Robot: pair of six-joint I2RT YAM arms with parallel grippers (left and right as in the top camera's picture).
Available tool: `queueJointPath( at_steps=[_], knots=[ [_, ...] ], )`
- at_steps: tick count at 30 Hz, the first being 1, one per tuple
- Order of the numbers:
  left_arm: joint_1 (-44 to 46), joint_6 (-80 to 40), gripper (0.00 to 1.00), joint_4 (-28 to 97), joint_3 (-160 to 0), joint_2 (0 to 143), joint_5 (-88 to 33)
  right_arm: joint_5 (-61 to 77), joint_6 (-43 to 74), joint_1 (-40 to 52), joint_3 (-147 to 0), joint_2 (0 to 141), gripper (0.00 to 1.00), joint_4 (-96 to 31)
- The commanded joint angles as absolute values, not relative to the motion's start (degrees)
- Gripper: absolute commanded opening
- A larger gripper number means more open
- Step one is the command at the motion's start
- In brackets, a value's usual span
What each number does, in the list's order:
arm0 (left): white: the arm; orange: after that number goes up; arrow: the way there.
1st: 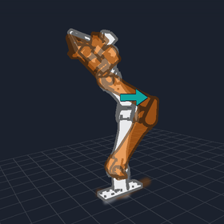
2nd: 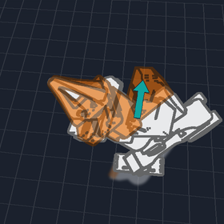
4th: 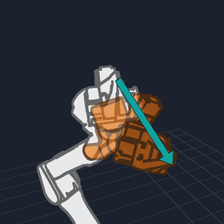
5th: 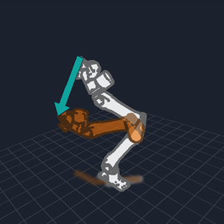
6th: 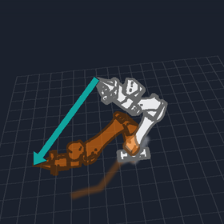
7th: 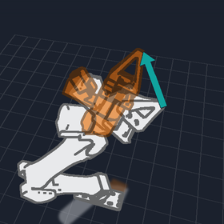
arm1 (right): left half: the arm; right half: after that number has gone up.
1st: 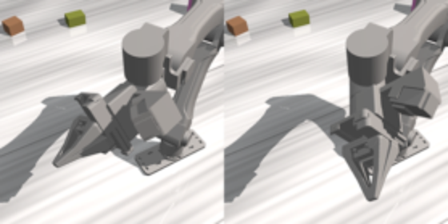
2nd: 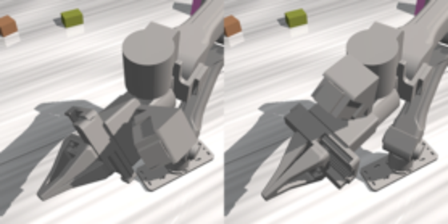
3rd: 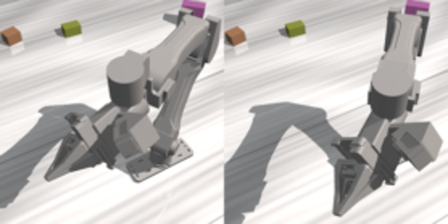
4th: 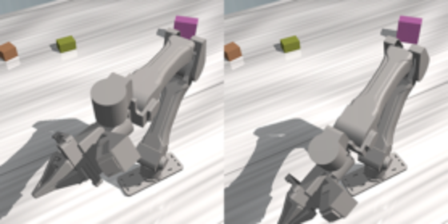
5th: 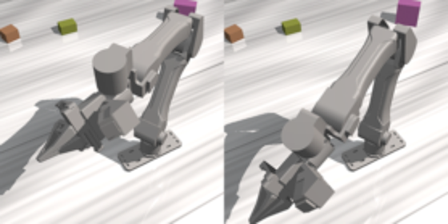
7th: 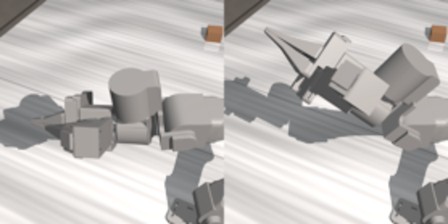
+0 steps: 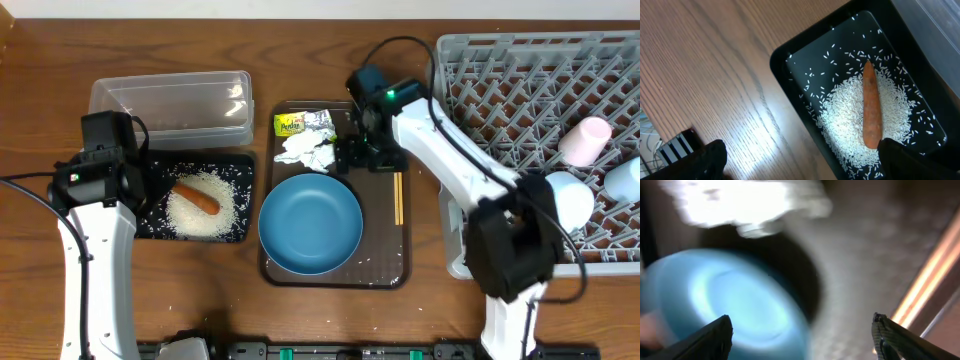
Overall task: Sort waste into correct bins and load items into the dishwasher rack
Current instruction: 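Move the right gripper back over the brown tray to the blue plate, then grasp the blue plate rim with the right gripper and lift it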
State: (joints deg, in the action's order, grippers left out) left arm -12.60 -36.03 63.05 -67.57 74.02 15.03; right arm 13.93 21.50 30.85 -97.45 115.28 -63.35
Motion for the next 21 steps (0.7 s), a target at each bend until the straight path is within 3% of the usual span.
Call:
queueJointPath(
  at_steps=[1, 9, 13, 21],
  knots=[
    [-12.8, -36.3, 0.98, 63.4, -68.2, 74.2, 15.9, 19.1, 19.0, 35.8, -98.3, 109.9, 0.88, -62.8],
    [-12.8, -36.3, 0.98, 63.4, -68.2, 74.2, 15.9, 14.6, 21.7, 49.1, -97.5, 111.8, 0.81, -59.2],
    [-12.8, -36.3, 0.98, 63.4, -68.2, 74.2, 15.9, 8.8, 24.1, 55.6, -97.5, 113.4, 0.71, -58.8],
    [-12.8, -36.3, 0.98, 63.4, -68.2, 74.2, 15.9, -0.4, 27.0, 64.4, -97.3, 117.8, 0.70, -59.6]
  ],
)
